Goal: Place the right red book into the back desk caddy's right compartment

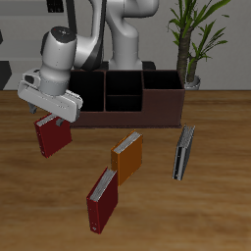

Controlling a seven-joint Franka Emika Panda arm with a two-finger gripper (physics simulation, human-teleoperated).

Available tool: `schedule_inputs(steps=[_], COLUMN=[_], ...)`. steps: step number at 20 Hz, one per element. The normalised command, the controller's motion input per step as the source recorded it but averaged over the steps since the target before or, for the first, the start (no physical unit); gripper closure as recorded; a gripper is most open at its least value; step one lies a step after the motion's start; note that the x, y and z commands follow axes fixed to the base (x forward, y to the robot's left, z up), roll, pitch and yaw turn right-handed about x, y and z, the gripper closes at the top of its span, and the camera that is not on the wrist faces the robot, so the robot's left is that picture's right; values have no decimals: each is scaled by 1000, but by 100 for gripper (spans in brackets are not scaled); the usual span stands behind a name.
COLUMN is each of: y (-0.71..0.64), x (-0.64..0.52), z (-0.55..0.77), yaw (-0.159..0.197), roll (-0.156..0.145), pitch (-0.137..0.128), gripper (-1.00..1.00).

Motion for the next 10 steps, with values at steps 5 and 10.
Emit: schedule_inputs(steps=[5, 10], y=[-55, -8], x=[12, -8], z=[-393, -213], yaw=[-43, -26], roll=[-9, 1], pitch=[32, 19], gripper=[100, 100])
